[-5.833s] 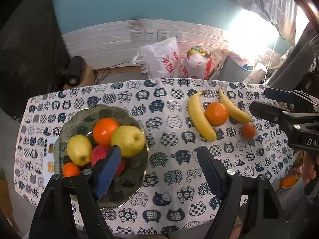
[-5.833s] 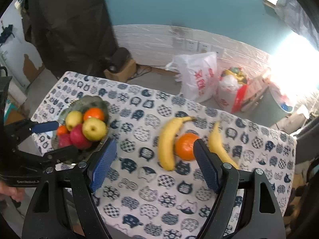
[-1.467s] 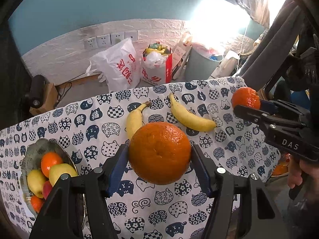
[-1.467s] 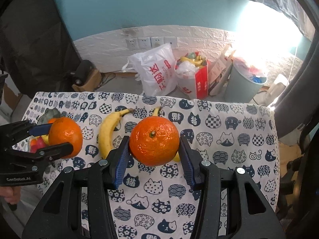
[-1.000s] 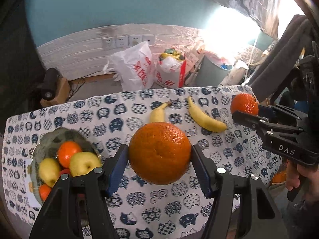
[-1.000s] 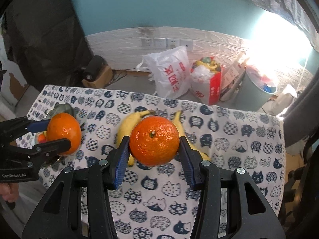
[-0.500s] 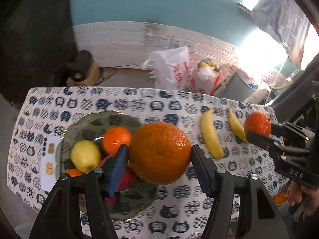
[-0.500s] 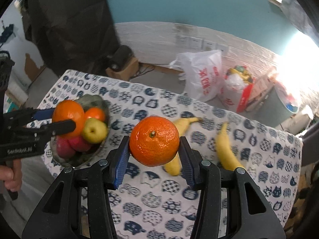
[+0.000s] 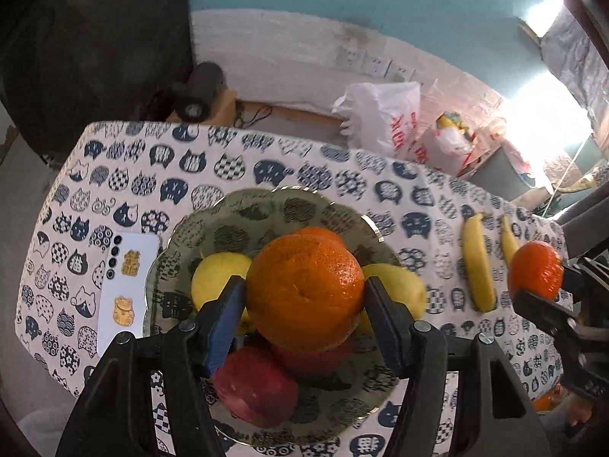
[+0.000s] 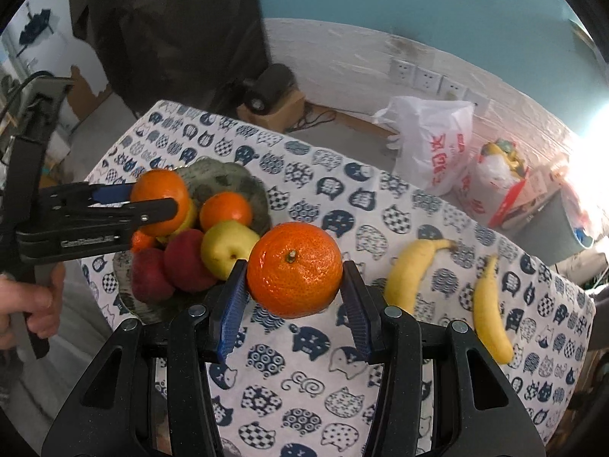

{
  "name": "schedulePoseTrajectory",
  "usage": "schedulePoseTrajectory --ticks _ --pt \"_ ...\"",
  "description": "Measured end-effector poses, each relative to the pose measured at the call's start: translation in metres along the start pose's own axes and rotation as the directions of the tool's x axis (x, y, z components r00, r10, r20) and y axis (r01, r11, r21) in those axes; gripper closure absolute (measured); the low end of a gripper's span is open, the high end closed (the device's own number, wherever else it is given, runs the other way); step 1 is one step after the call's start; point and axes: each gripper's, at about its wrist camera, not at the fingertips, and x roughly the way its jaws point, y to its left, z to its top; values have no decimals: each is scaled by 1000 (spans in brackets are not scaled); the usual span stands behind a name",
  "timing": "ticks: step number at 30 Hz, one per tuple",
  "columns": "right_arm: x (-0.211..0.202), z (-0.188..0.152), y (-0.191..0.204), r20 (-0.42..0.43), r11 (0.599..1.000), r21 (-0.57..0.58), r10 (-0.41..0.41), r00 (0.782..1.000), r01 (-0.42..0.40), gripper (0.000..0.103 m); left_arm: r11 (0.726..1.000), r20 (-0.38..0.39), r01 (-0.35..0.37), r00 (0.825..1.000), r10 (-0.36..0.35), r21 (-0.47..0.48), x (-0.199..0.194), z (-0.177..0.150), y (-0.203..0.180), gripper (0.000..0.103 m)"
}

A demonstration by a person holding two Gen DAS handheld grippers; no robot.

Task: Organize fruits
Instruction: 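Carry the large orange in the left gripper and mandarin in the right gripper to the bowl, then open the left gripper to drop the orange in the bowl while the right gripper releases the mandarin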

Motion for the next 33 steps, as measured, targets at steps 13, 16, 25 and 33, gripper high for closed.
schedulePoseTrajectory --ticks 13,16,25,33 --pt "20 -3 23 -47 999 -42 15 999 -17 55 999 -44 -8 999 6 -32 17 4 12 38" --pt "23 -4 31 -57 998 -53 26 998 -29 55 1000 -21 -6 1000 5 -19 8 3 11 37" --pt "39 -11 62 -103 992 -89 76 992 -85 55 998 -21 -35 999 34 -50 -8 -16 32 32" --pt "65 -20 96 -166 984 -141 83 983 -107 55 994 -35 -39 999 36 -104 -21 -39 59 32"
